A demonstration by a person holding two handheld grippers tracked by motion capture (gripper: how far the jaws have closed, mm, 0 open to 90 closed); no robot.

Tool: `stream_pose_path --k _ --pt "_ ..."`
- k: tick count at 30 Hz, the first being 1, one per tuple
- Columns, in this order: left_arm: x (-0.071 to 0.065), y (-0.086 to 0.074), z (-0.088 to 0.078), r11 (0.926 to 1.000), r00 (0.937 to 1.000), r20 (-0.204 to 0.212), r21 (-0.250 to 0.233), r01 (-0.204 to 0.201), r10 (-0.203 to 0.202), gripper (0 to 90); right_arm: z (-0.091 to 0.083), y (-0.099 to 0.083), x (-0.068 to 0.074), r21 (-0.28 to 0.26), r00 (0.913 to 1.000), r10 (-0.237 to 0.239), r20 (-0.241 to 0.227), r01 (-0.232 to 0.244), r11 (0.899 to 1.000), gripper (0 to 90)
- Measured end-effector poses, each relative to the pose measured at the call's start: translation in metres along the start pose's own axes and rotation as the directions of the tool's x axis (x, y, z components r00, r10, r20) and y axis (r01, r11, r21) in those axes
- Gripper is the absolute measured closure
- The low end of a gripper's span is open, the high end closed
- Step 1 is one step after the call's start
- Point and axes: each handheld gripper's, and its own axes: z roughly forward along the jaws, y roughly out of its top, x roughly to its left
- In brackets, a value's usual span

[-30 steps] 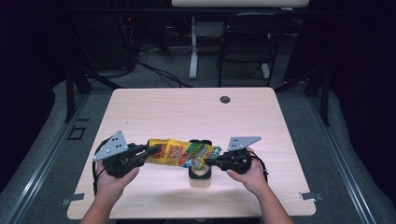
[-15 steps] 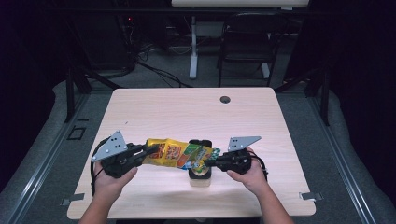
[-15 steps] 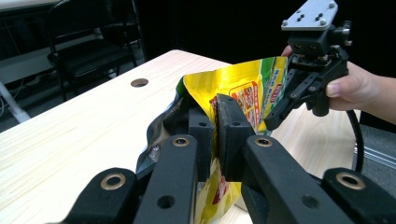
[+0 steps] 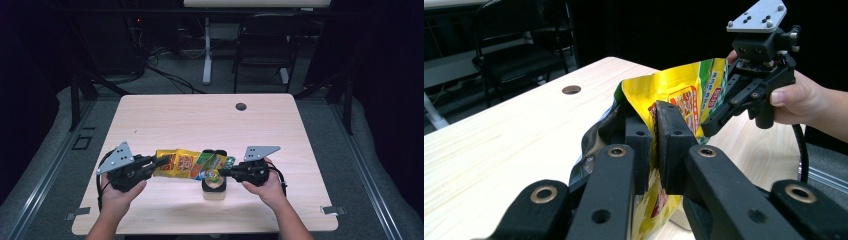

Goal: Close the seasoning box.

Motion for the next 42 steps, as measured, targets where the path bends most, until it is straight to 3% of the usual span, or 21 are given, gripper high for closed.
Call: stream_pose_path --k 18,31,32,35,42 --pt "0.007 -0.016 -0.008 0.9987 0.9976 -0.053 0.021 0.046 -0.045 79.8 0.004 0.006 0.007 -0.021 0.9999 0.01 -0.011 -0.01 1.0 90.0" --pt "0.013 -0.026 -0.012 0.9974 0.9967 -0.044 0.022 0.069 -0.068 78.8 0.006 0.009 0.011 -0.036 0.9998 0.015 -0.011 -0.016 0.999 90.0" --pt "0.013 -0.027 -0.012 0.9975 0.996 -0.061 0.021 0.067 -0.066 78.7 0.006 0.009 0.011 -0.038 0.9998 0.016 -0.011 -0.017 0.999 90.0" --pt "0.015 -0.029 -0.012 0.9971 0.9963 -0.046 0.018 0.074 -0.073 78.2 0.007 0.01 0.013 -0.043 0.9998 0.017 -0.007 -0.017 0.999 90.0" --pt "0.016 -0.04 -0.015 0.9957 0.995 -0.04 -0.011 0.092 -0.092 77.9 0.009 0.013 0.015 -0.042 0.9997 0.023 -0.009 -0.023 0.999 90.0"
